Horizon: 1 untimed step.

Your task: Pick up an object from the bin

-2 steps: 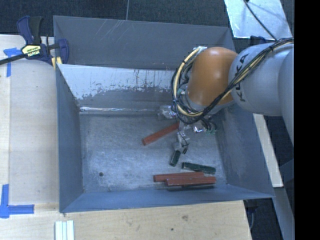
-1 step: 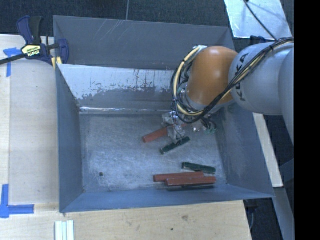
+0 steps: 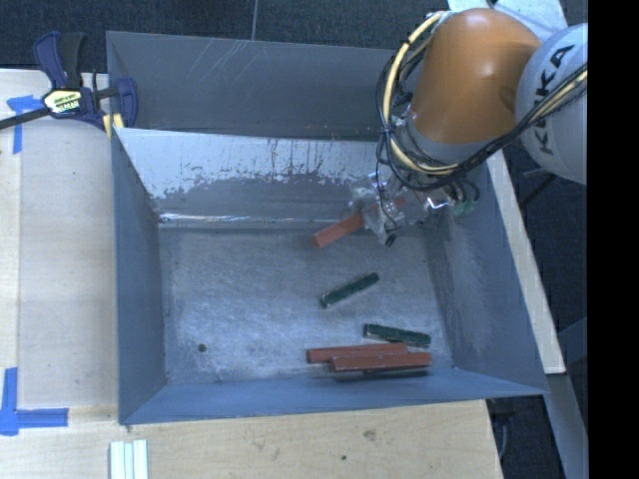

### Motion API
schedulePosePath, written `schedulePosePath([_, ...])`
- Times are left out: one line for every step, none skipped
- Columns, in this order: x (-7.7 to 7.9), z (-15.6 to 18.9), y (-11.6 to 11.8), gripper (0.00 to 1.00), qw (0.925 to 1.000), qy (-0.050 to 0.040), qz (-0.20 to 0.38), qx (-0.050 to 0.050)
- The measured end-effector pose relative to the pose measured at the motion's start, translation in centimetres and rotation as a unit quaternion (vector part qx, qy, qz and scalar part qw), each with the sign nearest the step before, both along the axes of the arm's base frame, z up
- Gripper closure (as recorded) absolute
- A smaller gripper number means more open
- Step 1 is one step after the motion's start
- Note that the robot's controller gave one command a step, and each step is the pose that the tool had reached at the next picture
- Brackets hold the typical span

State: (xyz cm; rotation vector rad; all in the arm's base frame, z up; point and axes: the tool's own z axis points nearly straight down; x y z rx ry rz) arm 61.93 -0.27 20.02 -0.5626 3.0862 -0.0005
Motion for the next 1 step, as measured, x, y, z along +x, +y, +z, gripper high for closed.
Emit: schedulePosePath([-2.85,5.87,-1.27,1.0,0.9863,-0.0019,0.165,-0.001])
